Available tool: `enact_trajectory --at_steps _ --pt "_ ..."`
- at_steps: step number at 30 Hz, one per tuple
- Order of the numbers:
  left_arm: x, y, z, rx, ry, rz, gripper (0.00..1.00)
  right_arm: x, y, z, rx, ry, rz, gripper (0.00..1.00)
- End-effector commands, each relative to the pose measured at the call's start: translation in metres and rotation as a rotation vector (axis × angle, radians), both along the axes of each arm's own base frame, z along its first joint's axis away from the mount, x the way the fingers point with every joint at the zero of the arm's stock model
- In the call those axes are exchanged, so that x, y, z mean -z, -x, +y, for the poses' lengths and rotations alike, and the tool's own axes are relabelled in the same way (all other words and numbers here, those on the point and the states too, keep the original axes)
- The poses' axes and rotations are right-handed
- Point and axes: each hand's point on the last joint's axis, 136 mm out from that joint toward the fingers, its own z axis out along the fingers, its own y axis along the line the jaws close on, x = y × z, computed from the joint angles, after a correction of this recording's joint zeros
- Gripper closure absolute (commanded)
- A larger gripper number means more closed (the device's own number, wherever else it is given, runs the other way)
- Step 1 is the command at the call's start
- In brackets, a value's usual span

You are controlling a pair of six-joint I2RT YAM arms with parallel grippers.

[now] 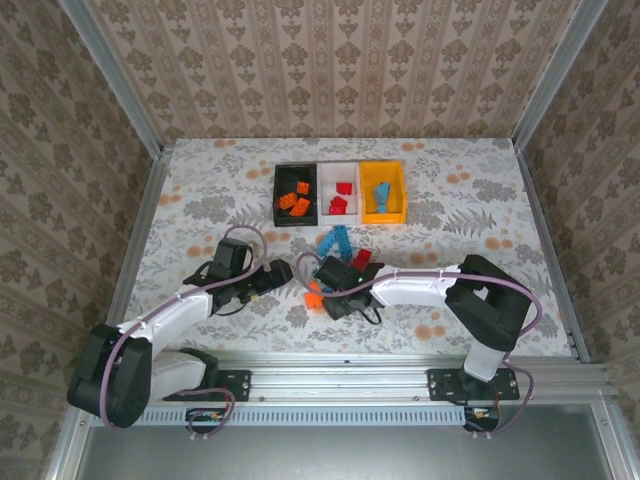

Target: Sort the legos into containers by color

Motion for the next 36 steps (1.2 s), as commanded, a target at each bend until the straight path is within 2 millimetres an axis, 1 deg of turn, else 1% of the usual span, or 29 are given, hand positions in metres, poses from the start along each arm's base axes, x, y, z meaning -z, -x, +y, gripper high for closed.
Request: enact_trajectory --at_steps 1,4,8,15,17,18,20,21,23,24,25,26,28,31,34,36 --pt "-0.009 -0.004 -0.001 -0.012 0.002 -0.011 0.01 -0.002 -0.007 0.009 -0.013 -0.019 -0.018 0.55" --pt "-0.009 -0.003 0.0 -0.009 -0.003 -0.014 0.0 -0.005 -0.001 0.0 -0.006 -0.016 -0.012 0.59" --pt "-0.009 -0.005 0.001 -0.005 -0.013 -0.023 0.0 -0.014 0.013 -0.016 0.003 -0.015 -0.004 0.63" --pt "-0.015 -0.012 -0.004 0.001 -0.001 -0.035 0.0 -0.033 0.036 -0.042 0.012 -0.023 0.013 0.63" --pt "-0.018 -0.012 -0.006 0.005 0.009 -0.038 0.0 -0.043 0.035 -0.054 0.031 -0.01 -0.018 0.63" --pt "-0.018 -0.012 -0.006 0.005 0.013 -0.037 0.0 -0.052 0.031 -0.059 0.043 -0.017 -0.041 0.63" --pt "-0.019 -0.012 -0.009 0.004 0.029 -0.038 0.0 -0.071 0.016 -0.067 0.08 -0.054 -0.088 0.63" --pt "-0.018 -0.012 -0.011 0.001 0.042 -0.036 0.0 -0.081 0.004 -0.073 0.112 -0.072 -0.111 0.63" --pt "-0.018 -0.012 -0.017 0.002 0.066 -0.034 0.0 -0.1 -0.028 -0.084 0.187 -0.111 -0.173 0.63" --pt "-0.017 -0.015 -0.019 -0.003 0.078 -0.033 0.0 -0.109 -0.048 -0.091 0.232 -0.128 -0.207 0.63" --pt "-0.017 -0.011 -0.03 0.031 0.081 -0.027 0.01 -0.115 -0.069 -0.101 0.284 -0.134 -0.233 0.63" --pt "-0.018 -0.012 -0.035 0.043 0.081 -0.024 0.01 -0.121 -0.087 -0.109 0.329 -0.136 -0.252 0.63" --pt "-0.021 -0.011 -0.043 0.071 0.074 -0.021 0.01 -0.123 -0.128 -0.127 0.411 -0.104 -0.274 0.64" --pt "-0.028 -0.011 -0.044 0.087 0.063 -0.036 0.01 -0.121 -0.179 -0.147 0.486 -0.07 -0.275 0.64" --pt "-0.025 -0.006 -0.039 0.083 0.04 -0.035 0.0 -0.109 -0.221 -0.157 0.51 -0.045 -0.237 0.64" --pt "-0.022 -0.003 -0.036 0.079 0.038 -0.029 0.0 -0.102 -0.244 -0.158 0.511 -0.037 -0.222 0.64"
